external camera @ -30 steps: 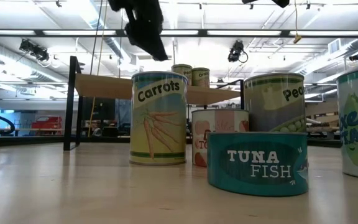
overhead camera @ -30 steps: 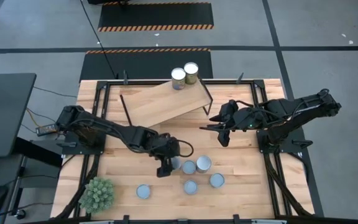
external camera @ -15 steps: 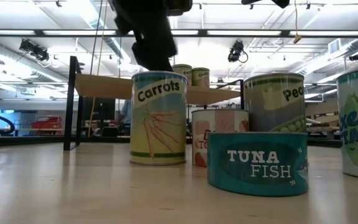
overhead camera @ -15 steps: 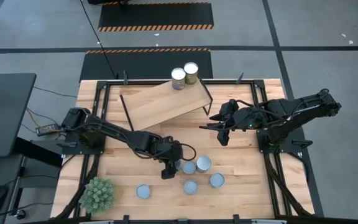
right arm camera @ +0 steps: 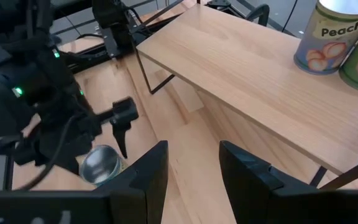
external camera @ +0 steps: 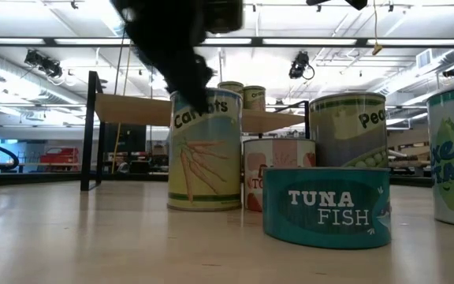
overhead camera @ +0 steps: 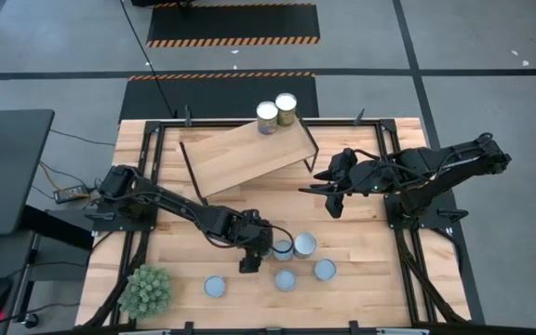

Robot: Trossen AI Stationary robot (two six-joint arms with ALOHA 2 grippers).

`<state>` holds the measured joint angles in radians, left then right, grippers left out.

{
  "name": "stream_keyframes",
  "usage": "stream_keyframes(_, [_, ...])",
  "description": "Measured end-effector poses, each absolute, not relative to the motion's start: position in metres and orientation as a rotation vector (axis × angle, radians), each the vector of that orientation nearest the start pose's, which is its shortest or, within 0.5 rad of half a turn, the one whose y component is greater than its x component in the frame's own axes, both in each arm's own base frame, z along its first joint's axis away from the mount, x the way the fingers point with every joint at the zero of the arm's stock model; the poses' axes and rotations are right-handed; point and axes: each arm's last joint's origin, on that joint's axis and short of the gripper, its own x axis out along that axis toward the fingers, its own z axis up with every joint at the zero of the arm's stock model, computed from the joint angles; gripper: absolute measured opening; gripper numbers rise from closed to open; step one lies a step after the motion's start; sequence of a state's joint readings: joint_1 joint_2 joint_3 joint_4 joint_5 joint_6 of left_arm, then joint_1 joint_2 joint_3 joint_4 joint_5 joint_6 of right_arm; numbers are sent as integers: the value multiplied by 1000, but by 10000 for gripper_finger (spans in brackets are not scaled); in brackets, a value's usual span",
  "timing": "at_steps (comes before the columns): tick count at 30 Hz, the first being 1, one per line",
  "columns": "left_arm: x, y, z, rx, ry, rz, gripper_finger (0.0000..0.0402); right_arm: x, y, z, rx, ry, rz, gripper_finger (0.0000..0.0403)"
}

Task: Pick and place cans onto a shelf
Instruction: Put the canned carrots on the shelf

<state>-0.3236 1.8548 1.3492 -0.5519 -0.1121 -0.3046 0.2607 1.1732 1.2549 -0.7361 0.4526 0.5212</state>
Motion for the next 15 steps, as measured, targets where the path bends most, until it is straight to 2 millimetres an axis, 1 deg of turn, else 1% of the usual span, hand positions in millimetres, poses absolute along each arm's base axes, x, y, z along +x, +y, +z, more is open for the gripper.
stream_keyframes(5, [369,-120,195,-49,1078,-30,386,227,47,369,272,551,-338,151])
stream_keyframes(7, [370,-121,192,-50,1089,-39,378,227,47,369,274,548,-337,151])
stream_keyframes(12, [370,-121,191,-53,1093,-50,332,227,47,369,273,549,-337,151])
stream_keyframes(15, [368,-118,197,-59,1085,-48,307,227,47,369,272,549,-338,151])
